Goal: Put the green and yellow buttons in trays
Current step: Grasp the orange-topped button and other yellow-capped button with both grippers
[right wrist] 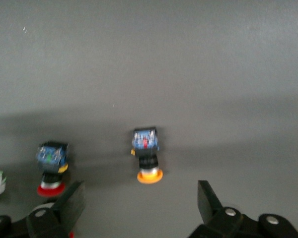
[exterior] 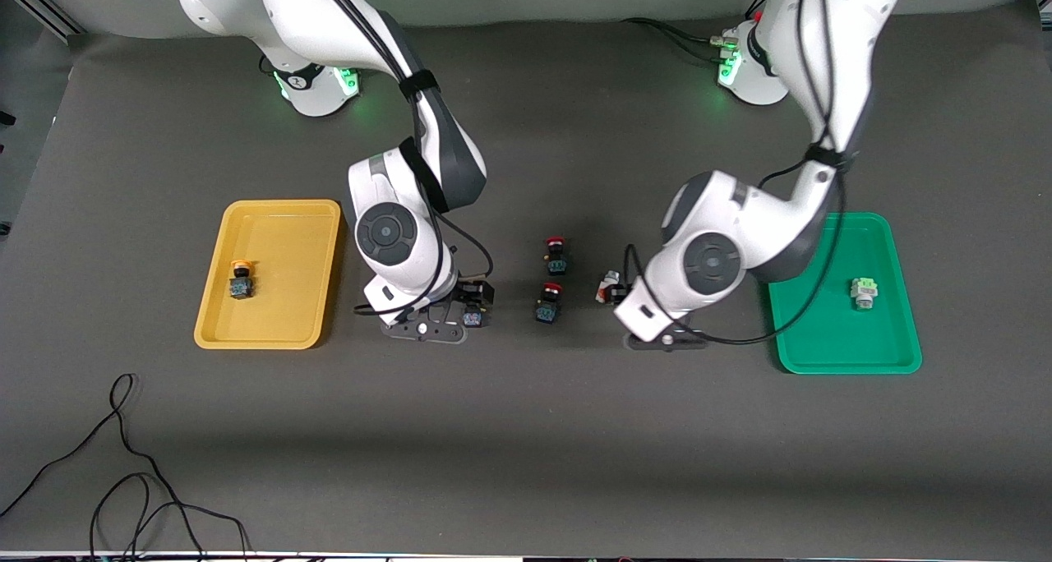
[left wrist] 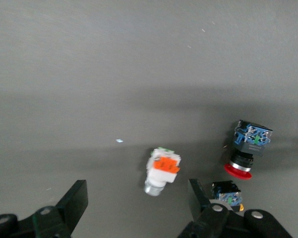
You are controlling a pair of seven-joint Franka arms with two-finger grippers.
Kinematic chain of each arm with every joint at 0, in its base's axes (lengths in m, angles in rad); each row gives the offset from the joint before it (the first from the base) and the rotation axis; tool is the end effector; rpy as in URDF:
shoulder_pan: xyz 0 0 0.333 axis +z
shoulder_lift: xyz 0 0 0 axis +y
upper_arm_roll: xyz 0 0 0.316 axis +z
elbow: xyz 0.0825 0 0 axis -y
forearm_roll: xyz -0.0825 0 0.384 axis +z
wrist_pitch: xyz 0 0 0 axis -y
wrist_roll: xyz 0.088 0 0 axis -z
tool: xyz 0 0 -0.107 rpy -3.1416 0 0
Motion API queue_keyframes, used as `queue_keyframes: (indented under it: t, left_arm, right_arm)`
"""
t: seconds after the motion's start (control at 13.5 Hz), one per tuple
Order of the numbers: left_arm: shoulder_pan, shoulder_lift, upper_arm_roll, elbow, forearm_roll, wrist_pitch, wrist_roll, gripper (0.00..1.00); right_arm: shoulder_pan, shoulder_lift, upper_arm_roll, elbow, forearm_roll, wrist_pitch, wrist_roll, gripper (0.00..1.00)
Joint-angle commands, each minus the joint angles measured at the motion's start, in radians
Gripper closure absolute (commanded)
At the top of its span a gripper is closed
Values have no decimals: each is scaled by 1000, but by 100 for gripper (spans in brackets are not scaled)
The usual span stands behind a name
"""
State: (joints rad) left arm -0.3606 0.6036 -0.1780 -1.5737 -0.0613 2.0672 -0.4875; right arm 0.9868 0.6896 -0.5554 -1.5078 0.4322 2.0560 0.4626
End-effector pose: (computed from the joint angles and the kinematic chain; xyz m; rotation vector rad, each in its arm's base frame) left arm 0.5955 -0.3405 0.2850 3.0467 0.0102 -0.2514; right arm 0.5968 0.3723 0.3006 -3.1142 0.2215 0.0599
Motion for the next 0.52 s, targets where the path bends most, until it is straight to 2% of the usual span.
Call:
queue_keyframes:
  t: [0.0,0.15,0.3,0.37,0.45]
  left_arm:
    - [-56,50,20,8,8,40,-19,5]
    - [-87,53,20,-72,30,137,-13,5]
    - [-96,48,20,-162,119,256,-2,5]
    - [-106,48,20,-199,176,307,1,5]
    - [-107,48,20,-227,219,342,7,6]
  right_arm:
    - [53,62,3,-92,-10,200,31,0]
    - [53,90,31,-126,-9,272,31,0]
    - [53,93,40,-146,-9,288,33,0]
    - [53,93,45,-150,-9,292,31,3]
    - [53,97,46,-150,-9,297,31,14]
